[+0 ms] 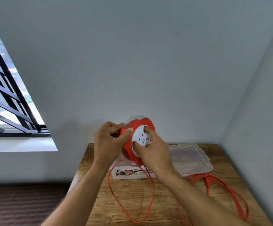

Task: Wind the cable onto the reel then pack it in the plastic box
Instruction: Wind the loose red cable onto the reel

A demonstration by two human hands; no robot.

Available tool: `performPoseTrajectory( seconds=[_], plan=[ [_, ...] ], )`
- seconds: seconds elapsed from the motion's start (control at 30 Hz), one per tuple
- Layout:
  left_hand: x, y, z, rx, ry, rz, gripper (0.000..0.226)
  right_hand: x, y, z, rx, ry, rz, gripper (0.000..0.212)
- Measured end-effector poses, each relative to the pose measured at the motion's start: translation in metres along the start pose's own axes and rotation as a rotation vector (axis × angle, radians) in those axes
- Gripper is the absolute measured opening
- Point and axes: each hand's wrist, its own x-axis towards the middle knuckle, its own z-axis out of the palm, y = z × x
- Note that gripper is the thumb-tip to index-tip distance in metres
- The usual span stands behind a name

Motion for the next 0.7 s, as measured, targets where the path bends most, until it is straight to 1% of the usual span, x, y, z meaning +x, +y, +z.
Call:
performPoseTrajectory(
  seconds=[0.07, 0.1, 0.13, 0.2, 0.23, 0.27, 0.3, 0.33, 0.37, 0.4, 0.43, 0.47, 0.5, 0.53, 0.6, 0.7],
  plan=[
    [-0.008, -0.003, 0.004, 0.096, 0.017, 0.098, 0.015, -0.001, -0.006, 0.007, 0.356, -0.091, 0.308, 0.061],
    [-0.011, -0.004, 0.005, 0.135, 0.012, 0.13, 0.017, -0.001, -0.007, 0.006, 0.486, -0.145, 0.423, 0.055],
    [-0.011, -0.005, 0.004, 0.149, 0.014, 0.133, 0.018, 0.0, -0.007, 0.003, 0.565, -0.195, 0.487, 0.051],
    [-0.005, -0.006, 0.0, 0.107, 0.042, 0.036, 0.013, -0.003, -0.009, -0.008, 0.591, -0.276, 0.478, 0.043],
    [-0.002, -0.007, -0.003, 0.064, 0.043, -0.045, 0.007, -0.004, -0.008, -0.013, 0.502, -0.29, 0.421, 0.04],
    [0.001, -0.008, -0.005, 0.012, 0.029, -0.124, 0.004, -0.005, -0.008, -0.019, 0.314, -0.269, 0.322, 0.038],
    [0.003, -0.008, -0.007, -0.033, 0.014, -0.189, 0.007, -0.005, -0.006, -0.026, 0.057, -0.205, 0.181, 0.036],
    [0.004, -0.009, -0.009, -0.069, 0.006, -0.238, 0.011, -0.003, -0.001, -0.032, -0.207, -0.109, 0.002, 0.034],
    [0.004, -0.008, -0.01, -0.093, -0.002, -0.267, 0.014, -0.002, 0.004, -0.04, -0.413, -0.03, -0.196, 0.031],
    [0.004, -0.008, -0.012, -0.1, -0.018, -0.281, 0.017, -0.001, 0.009, -0.048, -0.548, 0.002, -0.422, 0.03],
    [0.005, -0.007, -0.014, -0.1, -0.046, -0.289, 0.017, 0.001, 0.014, -0.054, -0.655, -0.03, -0.664, 0.034],
    [0.006, -0.005, -0.016, -0.101, -0.084, -0.298, 0.017, 0.004, 0.02, -0.058, -0.764, -0.103, -0.887, 0.041],
    [0.007, -0.003, -0.018, -0.1, -0.13, -0.312, 0.016, 0.007, 0.025, -0.062, -0.856, -0.189, -1.052, 0.05],
    [0.009, -0.001, -0.02, -0.093, -0.179, -0.325, 0.016, 0.011, 0.028, -0.065, -0.921, -0.266, -1.133, 0.06],
    [0.012, 0.003, -0.024, -0.061, -0.296, -0.36, 0.016, 0.017, 0.026, -0.07, -0.983, -0.359, -1.193, 0.073],
    [0.018, 0.007, -0.027, 0.0, -0.455, -0.398, 0.019, 0.023, 0.023, -0.071, -0.988, -0.457, -1.352, 0.065]
  ],
)
